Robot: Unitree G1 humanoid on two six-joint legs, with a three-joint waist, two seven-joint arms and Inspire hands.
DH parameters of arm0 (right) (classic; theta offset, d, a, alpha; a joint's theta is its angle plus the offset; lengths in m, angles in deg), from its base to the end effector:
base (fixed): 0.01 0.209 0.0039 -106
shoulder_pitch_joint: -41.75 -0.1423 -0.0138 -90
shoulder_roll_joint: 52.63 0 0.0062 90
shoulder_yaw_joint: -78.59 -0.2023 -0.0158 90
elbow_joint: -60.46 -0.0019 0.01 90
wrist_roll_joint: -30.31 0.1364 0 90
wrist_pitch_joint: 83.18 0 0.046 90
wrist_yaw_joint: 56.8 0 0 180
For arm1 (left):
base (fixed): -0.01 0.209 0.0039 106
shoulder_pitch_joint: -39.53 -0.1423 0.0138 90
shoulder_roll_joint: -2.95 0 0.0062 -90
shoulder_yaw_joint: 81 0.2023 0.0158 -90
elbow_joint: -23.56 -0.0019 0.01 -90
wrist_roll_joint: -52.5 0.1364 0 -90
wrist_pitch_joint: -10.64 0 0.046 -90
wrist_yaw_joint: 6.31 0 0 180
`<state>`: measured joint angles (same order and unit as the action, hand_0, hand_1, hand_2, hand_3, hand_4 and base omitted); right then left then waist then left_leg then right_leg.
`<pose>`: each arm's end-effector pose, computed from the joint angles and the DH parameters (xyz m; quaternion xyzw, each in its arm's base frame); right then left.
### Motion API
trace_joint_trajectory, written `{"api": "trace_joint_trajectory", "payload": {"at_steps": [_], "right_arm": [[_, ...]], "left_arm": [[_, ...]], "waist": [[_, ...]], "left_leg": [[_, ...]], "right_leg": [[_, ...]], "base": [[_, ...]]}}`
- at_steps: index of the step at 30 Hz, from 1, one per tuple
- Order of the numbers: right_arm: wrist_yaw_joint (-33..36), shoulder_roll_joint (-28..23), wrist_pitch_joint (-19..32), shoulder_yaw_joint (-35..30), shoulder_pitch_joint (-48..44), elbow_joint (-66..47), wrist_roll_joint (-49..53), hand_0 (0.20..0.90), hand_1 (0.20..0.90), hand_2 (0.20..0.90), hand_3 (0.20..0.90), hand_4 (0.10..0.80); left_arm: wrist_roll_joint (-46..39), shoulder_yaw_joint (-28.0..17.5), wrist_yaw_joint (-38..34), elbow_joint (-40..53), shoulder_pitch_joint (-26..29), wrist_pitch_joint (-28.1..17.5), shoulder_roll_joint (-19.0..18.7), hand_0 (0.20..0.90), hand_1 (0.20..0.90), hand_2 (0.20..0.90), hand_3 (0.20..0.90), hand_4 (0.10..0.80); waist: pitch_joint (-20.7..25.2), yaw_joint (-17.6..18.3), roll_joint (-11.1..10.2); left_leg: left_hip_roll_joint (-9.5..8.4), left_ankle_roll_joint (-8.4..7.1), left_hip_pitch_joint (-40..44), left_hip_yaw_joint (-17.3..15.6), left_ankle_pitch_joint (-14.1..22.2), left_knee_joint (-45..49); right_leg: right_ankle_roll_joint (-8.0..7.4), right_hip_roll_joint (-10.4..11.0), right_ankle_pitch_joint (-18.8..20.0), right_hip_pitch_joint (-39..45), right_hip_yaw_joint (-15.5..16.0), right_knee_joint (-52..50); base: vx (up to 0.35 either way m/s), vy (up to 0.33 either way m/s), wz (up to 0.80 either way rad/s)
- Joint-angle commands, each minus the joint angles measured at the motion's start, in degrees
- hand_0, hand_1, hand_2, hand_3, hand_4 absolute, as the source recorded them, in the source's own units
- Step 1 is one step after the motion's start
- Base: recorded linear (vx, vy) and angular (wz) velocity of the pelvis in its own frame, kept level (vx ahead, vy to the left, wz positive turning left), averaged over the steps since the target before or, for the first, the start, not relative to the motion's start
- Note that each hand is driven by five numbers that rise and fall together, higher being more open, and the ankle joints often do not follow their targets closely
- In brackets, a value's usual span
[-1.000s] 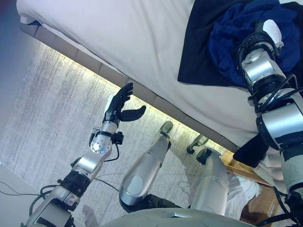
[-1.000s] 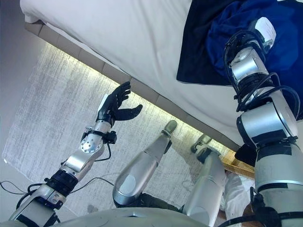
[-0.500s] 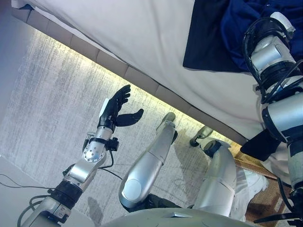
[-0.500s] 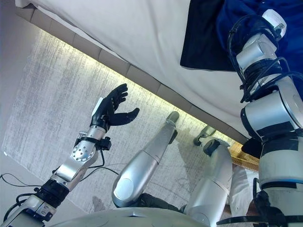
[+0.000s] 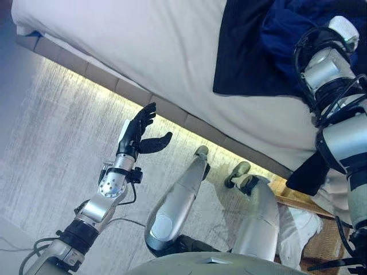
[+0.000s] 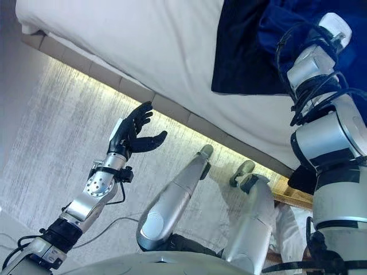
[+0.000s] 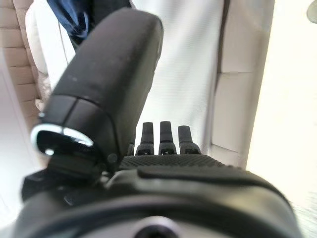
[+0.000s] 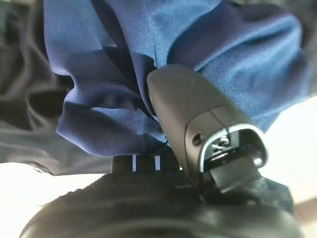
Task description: Pick up the clothes from the bed and place them into the basket
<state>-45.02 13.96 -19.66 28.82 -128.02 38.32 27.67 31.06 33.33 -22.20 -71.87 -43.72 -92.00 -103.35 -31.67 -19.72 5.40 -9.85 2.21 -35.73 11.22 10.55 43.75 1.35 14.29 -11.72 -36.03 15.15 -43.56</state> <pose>0.3773 -0.2639 0.2605 -0.5012 0.1082 -0.2869 0.8092 0.2125 0.1930 0.0339 0.0889 -0.0409 -0.0512 0.9939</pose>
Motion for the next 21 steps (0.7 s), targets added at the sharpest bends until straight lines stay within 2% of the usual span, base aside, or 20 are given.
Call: {"api": "trace_joint_trajectory", "payload": {"at_steps": [1, 2, 3, 4, 6, 11, 21], "right_arm": [[5.0, -5.9, 4.3, 2.0, -4.6, -5.0, 1.4, 0.300, 0.300, 0.300, 0.200, 0.100], [5.1, -6.2, 5.0, 1.3, -4.0, -6.1, 3.0, 0.300, 0.300, 0.300, 0.200, 0.100], [5.1, -6.6, 5.7, 0.1, -2.9, -7.5, 4.7, 0.300, 0.300, 0.300, 0.200, 0.100], [5.3, -6.6, 5.8, -0.1, -2.6, -7.7, 5.1, 0.300, 0.300, 0.300, 0.200, 0.100], [3.8, -7.4, 8.0, -3.5, 1.1, -10.9, 9.8, 0.300, 0.300, 0.300, 0.200, 0.100], [0.6, -9.7, 10.7, -8.3, 8.4, -15.6, 15.2, 0.300, 0.300, 0.300, 0.200, 0.100], [-3.2, -12.7, 14.6, -14.9, 12.6, -16.9, 25.8, 0.300, 0.300, 0.300, 0.200, 0.100]], "left_arm": [[0.2, -3.5, -1.9, 4.7, 1.9, -4.2, -0.7, 0.900, 0.900, 0.900, 0.900, 0.800], [0.2, -3.4, -2.2, 4.3, 2.1, -3.8, -0.5, 0.900, 0.900, 0.900, 0.900, 0.800], [0.2, -3.4, -2.4, 4.0, 2.3, -3.3, -0.4, 0.900, 0.900, 0.900, 0.900, 0.800], [0.2, -3.4, -2.4, 4.0, 2.3, -3.2, -0.4, 0.900, 0.900, 0.900, 0.900, 0.800], [-0.1, -3.4, -2.4, 3.0, 2.7, -1.1, 0.1, 0.900, 0.900, 0.900, 0.900, 0.800], [1.1, -2.5, -3.5, 1.5, 2.9, 2.3, 1.4, 0.900, 0.900, 0.900, 0.900, 0.800], [0.8, -2.2, -1.7, -1.5, 1.9, 4.1, 1.4, 0.900, 0.900, 0.900, 0.900, 0.800]], "waist": [[1.9, 1.1, -0.7], [2.3, 1.5, -1.2], [3.2, 2.1, -1.7], [3.2, 2.1, -1.7], [5.9, 3.6, -3.5], [12.0, 7.0, -6.0], [19.5, 9.5, -7.8]], "left_leg": [[2.14, -0.25, 7.9, -5.6, 0.9, -5.4], [2.55, -0.42, 9.8, -5.7, 0.6, -6.8], [3.06, -0.49, 11.1, -5.7, -1.6, -9.2], [3.14, -0.52, 11.5, -5.7, -1.7, -9.4], [4.46, -1.11, 16.1, -6.0, -2.5, -14.0], [6.28, -1.80, 25.3, -6.9, -4.4, -23.9], [6.82, -1.88, 33.4, -7.9, -6.0, -32.9]], "right_leg": [[-0.36, -1.6, -2.1, 13.3, 1.1, 1.9], [-0.51, -1.7, -1.7, 15.2, 0.9, 3.7], [-0.29, -1.7, 0.4, 16.7, 1.3, 6.6], [-0.32, -1.7, 0.5, 17.1, 1.3, 6.9], [-1.06, -2.5, 2.2, 22.1, 0.4, 13.6], [-2.19, -4.4, 5.9, 30.9, -1.7, 26.1], [-3.54, -6.4, 9.9, 37.2, -3.9, 35.2]], "base": [[0.069, 0.055, -0.21], [0.039, 0.087, -0.27], [0.013, 0.054, -0.27], [0.074, 0.051, -0.28], [0.170, 0.020, -0.33], [0.183, 0.008, -0.23], [0.092, -0.013, -0.12]]}}
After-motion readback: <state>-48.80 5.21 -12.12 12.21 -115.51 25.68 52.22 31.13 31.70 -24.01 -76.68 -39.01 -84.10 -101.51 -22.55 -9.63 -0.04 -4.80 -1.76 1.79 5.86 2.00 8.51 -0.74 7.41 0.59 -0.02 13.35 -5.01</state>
